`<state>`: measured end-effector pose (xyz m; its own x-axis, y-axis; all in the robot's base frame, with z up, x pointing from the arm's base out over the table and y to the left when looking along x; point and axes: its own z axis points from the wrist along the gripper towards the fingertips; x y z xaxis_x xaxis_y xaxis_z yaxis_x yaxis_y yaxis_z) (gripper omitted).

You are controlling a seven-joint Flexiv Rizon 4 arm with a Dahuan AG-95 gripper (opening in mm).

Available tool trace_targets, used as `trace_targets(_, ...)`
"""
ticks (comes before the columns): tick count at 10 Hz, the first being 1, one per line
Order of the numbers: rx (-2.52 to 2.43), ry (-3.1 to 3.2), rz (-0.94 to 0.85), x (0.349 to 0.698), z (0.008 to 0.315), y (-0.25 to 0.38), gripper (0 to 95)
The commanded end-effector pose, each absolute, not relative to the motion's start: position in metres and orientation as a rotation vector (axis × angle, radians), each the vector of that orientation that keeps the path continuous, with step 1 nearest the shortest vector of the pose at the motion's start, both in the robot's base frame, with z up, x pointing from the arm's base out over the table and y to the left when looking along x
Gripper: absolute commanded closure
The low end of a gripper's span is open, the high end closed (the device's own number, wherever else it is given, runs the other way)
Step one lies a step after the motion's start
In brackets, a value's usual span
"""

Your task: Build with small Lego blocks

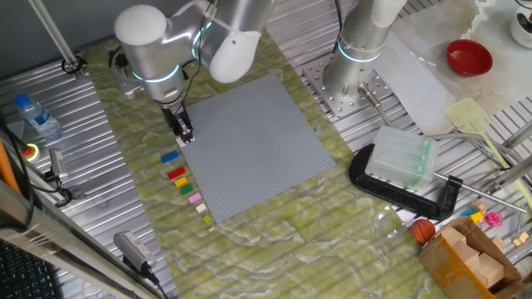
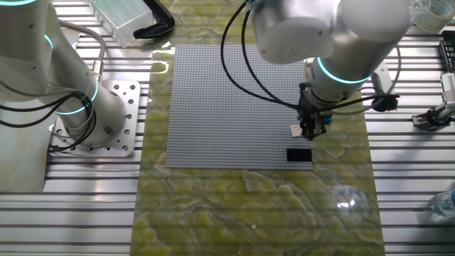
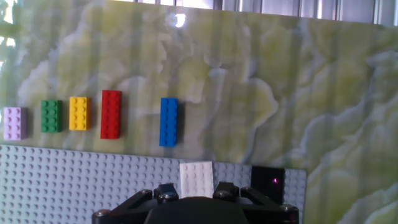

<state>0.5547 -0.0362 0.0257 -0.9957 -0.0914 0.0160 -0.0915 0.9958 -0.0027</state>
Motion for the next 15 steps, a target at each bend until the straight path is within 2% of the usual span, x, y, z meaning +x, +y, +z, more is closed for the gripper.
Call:
trace_targets(1, 0.142, -3.121, 0.0, 0.556, 0.023, -0.036, 57.0)
trace_targets(15, 0.142, -3.119, 0.031, 0.557, 0.012, -0.034, 57.0)
